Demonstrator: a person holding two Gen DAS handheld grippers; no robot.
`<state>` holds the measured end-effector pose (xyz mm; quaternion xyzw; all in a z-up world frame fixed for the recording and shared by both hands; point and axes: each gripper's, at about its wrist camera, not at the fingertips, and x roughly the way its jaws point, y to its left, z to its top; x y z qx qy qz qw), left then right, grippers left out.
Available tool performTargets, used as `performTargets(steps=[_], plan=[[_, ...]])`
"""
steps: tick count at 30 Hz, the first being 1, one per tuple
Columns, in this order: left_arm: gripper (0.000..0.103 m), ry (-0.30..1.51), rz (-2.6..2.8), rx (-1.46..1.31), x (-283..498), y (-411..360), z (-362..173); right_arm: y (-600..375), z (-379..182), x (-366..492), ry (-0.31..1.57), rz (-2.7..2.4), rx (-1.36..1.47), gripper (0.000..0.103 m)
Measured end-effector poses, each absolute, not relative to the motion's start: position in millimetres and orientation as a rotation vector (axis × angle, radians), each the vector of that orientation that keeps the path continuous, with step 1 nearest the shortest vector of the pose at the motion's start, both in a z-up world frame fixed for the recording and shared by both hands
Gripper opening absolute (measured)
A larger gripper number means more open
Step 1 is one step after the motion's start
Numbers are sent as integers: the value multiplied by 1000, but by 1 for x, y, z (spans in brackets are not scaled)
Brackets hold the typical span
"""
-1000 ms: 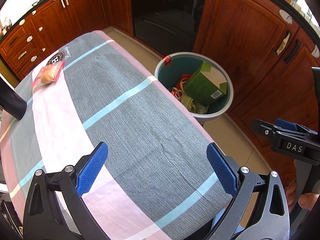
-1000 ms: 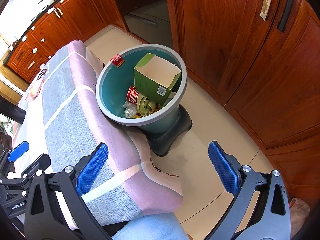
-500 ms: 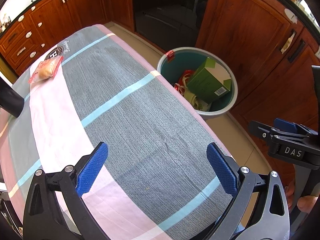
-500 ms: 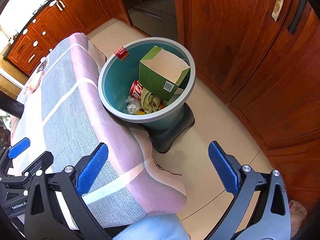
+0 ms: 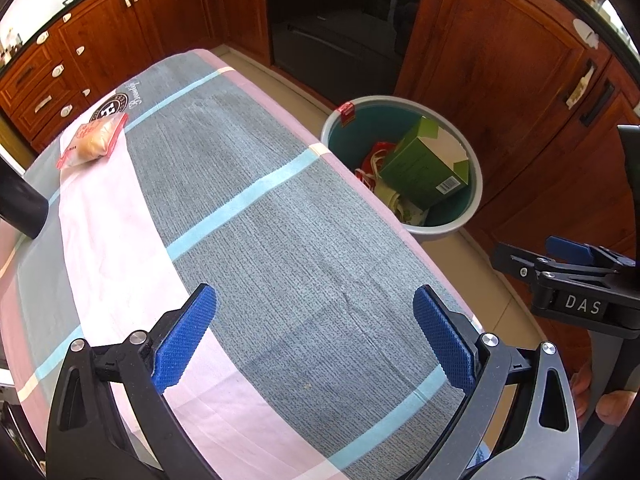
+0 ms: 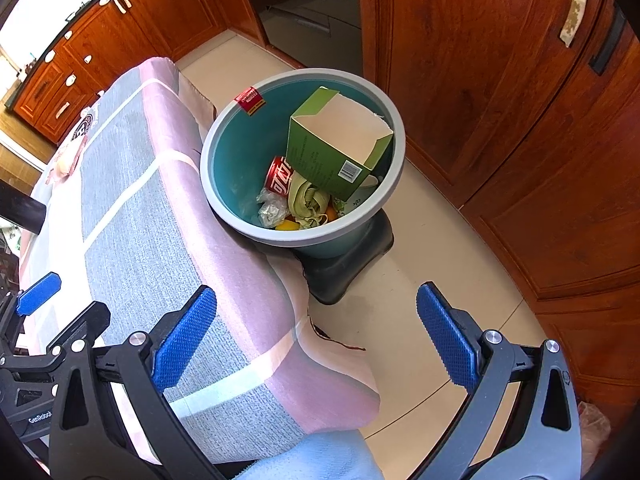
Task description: Collect trash
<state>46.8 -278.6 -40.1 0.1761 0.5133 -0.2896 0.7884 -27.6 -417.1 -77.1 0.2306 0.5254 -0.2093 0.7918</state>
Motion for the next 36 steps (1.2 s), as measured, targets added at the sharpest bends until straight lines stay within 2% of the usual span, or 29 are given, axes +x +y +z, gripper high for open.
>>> performTargets(steps=[36], plan=[[99, 1106, -630, 356, 48, -269, -35, -410, -73, -24, 1142, -455, 480, 96]])
